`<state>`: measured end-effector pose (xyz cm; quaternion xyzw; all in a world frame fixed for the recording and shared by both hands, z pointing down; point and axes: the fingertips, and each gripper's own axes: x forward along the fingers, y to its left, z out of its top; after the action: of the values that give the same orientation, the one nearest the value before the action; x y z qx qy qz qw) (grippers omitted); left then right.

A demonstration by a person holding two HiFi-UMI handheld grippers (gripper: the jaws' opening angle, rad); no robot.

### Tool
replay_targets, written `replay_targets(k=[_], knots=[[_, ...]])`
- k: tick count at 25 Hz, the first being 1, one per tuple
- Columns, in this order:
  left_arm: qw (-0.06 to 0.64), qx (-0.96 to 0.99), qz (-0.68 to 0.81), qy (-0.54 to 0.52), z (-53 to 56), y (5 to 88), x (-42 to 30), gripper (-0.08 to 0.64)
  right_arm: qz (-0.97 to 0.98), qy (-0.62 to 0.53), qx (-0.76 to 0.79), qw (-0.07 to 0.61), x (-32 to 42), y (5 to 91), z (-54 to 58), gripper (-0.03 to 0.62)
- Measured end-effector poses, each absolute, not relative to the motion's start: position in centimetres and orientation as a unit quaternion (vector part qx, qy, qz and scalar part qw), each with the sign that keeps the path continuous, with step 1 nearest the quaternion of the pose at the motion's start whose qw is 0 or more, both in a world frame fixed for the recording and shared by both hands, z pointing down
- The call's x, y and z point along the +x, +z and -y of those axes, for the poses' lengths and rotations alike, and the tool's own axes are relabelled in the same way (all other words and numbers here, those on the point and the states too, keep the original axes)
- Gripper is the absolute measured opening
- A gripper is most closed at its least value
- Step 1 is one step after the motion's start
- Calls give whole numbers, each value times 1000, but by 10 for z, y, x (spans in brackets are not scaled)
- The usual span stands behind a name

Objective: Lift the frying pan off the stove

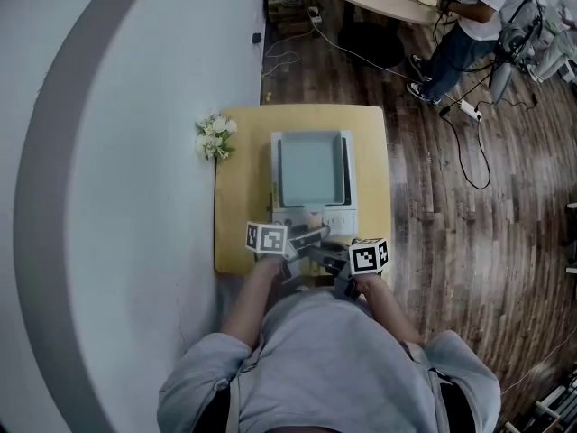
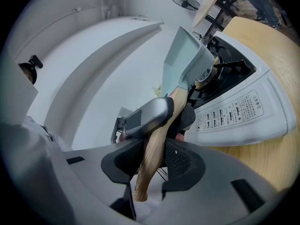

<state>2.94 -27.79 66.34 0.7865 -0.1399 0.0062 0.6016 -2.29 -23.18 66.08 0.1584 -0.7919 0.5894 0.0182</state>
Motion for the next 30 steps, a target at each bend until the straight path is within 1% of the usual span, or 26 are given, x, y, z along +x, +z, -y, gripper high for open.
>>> replay_targets(k=[15,30], knots=[[567,811,142,-12,217,630,19,144,820,551,156,15,-33,632,169,126],[554,822,134,-16,130,618,6,144,828,536,165,6,-45,618,83,126]])
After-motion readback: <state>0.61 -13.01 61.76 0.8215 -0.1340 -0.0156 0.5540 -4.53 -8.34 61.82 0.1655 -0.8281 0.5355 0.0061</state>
